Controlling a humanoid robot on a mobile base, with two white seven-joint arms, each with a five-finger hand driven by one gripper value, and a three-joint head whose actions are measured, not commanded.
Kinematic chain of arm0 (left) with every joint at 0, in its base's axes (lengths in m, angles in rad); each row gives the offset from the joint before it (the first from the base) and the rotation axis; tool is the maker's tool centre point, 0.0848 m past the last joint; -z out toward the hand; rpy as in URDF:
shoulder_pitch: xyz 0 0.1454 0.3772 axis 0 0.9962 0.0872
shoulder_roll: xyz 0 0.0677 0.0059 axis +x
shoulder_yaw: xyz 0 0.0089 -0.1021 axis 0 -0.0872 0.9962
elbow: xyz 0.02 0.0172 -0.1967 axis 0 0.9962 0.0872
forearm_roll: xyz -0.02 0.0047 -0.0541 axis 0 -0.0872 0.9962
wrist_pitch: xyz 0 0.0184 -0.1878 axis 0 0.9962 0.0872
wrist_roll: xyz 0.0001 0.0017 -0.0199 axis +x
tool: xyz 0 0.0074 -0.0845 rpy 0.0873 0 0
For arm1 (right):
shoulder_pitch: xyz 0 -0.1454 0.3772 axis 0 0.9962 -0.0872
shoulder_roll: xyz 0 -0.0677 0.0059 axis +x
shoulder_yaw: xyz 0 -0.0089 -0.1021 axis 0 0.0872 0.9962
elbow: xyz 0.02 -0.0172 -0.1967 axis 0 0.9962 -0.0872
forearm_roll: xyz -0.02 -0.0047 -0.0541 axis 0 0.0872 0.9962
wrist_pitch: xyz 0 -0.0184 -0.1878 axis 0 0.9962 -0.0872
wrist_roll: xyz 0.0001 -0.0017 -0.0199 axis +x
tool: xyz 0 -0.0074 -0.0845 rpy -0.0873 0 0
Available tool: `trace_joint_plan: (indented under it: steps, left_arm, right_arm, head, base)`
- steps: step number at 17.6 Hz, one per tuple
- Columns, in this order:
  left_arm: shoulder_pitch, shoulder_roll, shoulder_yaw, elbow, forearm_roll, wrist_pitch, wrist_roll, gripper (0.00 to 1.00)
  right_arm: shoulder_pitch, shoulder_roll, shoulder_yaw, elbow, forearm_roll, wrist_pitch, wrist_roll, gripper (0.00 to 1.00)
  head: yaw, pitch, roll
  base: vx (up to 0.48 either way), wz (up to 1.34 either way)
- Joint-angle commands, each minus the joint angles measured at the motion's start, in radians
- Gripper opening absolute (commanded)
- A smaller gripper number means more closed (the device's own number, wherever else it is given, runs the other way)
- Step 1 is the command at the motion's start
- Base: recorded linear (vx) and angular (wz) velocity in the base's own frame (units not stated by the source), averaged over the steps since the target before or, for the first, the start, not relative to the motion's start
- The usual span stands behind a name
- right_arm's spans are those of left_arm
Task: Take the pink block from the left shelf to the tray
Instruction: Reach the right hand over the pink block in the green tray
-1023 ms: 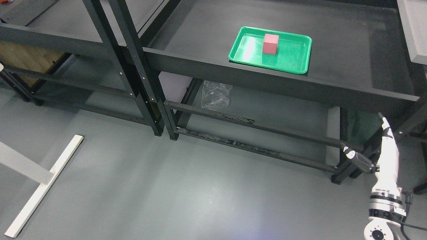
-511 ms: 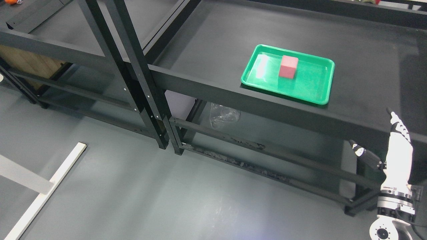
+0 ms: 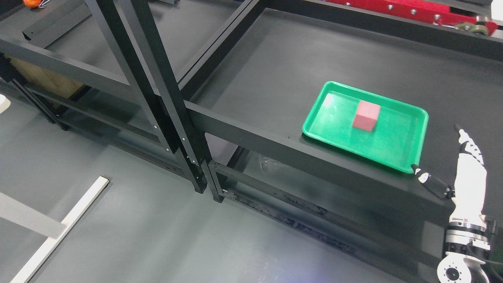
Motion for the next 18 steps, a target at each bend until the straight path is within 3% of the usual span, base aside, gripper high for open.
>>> trace_joint_plan:
  steps: [1, 18]
  left_arm:
    - [0.009, 0.017, 0.0, 0.0, -0.002, -0.001, 0.0, 1.0]
    - [0.009, 0.017, 0.0, 0.0, -0.002, -0.001, 0.0, 1.0]
  right_arm:
    - [0.0, -0.004, 0.028, 0.012, 0.011, 0.043, 0.152, 1.0]
    - [0.027, -0.014, 0.03, 0.052, 0.081, 0.061, 0.235, 1.0]
  head:
    - [0.0, 0.0, 0.0]
    - [0.0, 0.0, 0.0]
  base:
    - [0.236, 0.17]
    - [0.145, 0.14]
